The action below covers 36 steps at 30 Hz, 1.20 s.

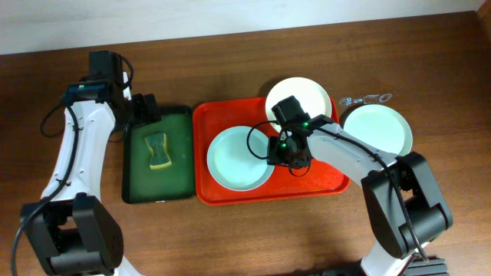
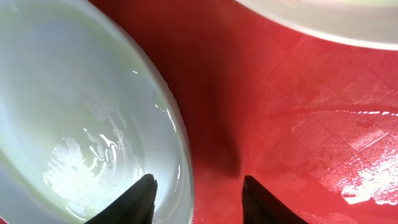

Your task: Clean dirty plates on tray and stack at the side

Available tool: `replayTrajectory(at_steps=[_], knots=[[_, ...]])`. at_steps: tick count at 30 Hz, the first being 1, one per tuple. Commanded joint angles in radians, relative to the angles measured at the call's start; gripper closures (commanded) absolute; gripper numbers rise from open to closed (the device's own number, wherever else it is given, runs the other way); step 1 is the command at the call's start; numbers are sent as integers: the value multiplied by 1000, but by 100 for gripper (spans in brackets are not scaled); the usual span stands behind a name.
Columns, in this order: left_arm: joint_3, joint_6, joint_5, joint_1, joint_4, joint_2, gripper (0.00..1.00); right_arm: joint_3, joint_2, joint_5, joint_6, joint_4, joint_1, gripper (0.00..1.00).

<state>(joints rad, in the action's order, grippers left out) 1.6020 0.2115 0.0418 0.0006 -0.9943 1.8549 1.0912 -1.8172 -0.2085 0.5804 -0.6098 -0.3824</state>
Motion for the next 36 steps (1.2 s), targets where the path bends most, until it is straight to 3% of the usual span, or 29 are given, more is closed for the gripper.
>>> replayTrajectory(at_steps=[1, 5, 7, 8, 14, 24, 28, 30, 36], knots=[[14, 4, 54, 6, 11, -13, 1, 5, -7, -2, 5, -12, -5, 62], [15, 5, 52, 71, 50, -13, 1, 5, -7, -1, 4, -37, -5, 64], [15, 5, 53, 95, 48, -13, 1, 5, -7, -1, 5, -33, -5, 75], [15, 5, 53, 99, 45, -13, 1, 5, -7, -1, 5, -32, -5, 75], [15, 5, 53, 99, 42, -13, 1, 5, -8, -1, 4, -33, -5, 71], [15, 5, 53, 99, 42, -13, 1, 5, -31, 23, 5, -10, -56, 72], [15, 5, 53, 99, 42, -13, 1, 5, -31, 95, 5, 6, -61, 83], [15, 5, 53, 99, 42, -13, 1, 5, -31, 98, 5, 29, -61, 96], [15, 5, 53, 99, 42, -13, 1, 18, -23, 61, 5, 28, -58, 96]])
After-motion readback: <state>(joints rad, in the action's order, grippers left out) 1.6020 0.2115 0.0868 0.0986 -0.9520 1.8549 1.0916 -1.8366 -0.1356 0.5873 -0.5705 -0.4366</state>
